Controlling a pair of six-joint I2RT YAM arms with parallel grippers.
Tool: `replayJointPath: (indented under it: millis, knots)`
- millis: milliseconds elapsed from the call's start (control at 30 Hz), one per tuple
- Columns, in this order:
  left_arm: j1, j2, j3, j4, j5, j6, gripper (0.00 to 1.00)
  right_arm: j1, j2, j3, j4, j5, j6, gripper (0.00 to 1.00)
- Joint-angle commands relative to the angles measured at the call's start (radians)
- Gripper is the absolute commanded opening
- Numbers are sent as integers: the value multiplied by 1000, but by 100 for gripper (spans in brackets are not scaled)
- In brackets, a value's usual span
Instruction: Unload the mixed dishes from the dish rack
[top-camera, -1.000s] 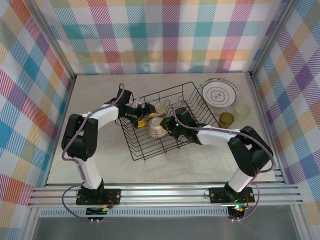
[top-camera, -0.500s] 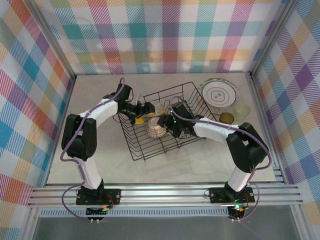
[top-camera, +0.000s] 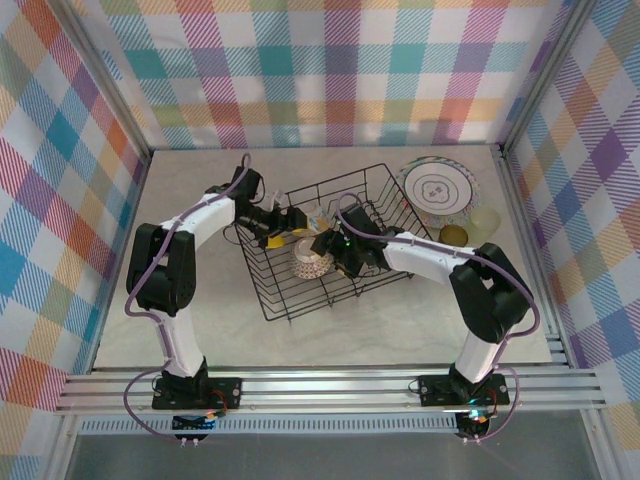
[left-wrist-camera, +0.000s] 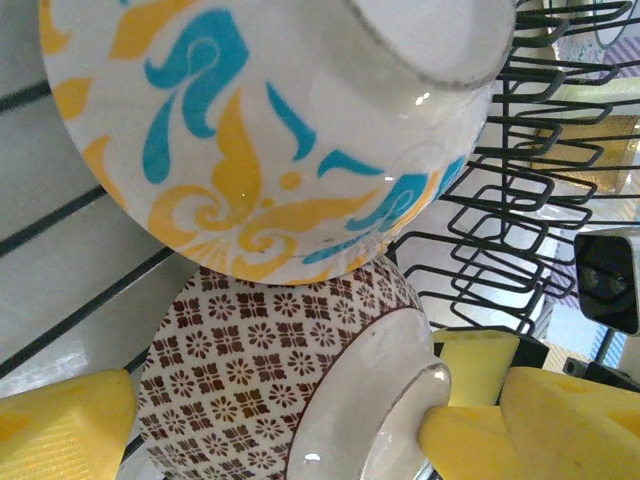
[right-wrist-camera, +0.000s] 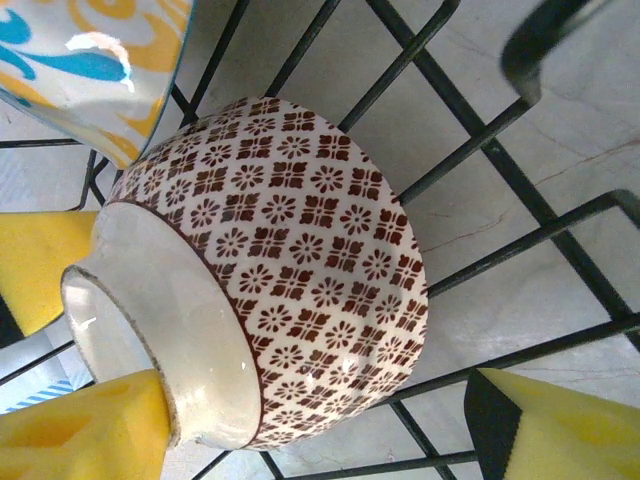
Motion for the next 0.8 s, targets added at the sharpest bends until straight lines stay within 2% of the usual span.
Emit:
replayJointPath:
  millis: [0, 267, 767]
  knots:
    - [8, 13, -39, 38, 50, -35, 92, 10, 47, 11, -185, 26, -39, 76]
    - [-6, -6, -108, 121, 64, -126, 79, 12, 58, 24, -177, 27, -45, 75]
    - [-67, -15, -214, 225, 56, -207, 69, 11, 75, -6, -89, -17, -43, 77]
